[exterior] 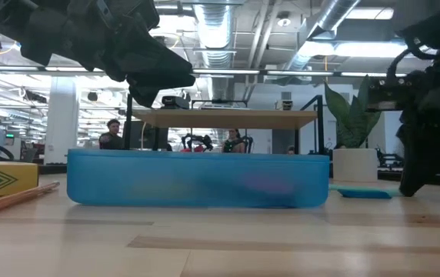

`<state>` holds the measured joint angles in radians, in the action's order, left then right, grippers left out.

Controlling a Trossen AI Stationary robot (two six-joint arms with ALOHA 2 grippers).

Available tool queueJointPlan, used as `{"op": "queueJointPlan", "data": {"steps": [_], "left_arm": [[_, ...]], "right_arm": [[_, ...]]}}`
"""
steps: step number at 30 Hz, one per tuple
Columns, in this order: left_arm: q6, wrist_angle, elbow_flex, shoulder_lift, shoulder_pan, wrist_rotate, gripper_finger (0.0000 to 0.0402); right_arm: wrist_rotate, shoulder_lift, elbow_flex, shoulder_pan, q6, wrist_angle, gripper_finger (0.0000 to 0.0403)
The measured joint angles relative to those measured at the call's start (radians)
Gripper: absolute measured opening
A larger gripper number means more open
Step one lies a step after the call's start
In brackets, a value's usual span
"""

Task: Pack school essentials
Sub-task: Put the blue pencil into the supply box

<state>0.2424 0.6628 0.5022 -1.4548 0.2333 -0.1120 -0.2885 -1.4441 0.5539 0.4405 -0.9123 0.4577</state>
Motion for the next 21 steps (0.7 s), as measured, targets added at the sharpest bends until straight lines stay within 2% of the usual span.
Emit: {"op": "queueJointPlan", "data": {"steps": [8,15,21], "left_arm": [[0.002,-0.001,0.0,0.0,0.0,0.0,0.0102],[0.002,-0.001,0.0,0.0,0.0,0.0,0.0102],[0.002,0.0,0.0,0.0,0.0,-0.005,0.0102]], "right_arm": [[-0.039,0.134,-0.008,-0.004,-0.072,0.215,0.0002],[-0.087,0.228,-0.005,0.027,-0.086,0.223,0.0001],[-0.176,0.245,-0.004,0.012,-0.076,0.223,0.0004]]}}
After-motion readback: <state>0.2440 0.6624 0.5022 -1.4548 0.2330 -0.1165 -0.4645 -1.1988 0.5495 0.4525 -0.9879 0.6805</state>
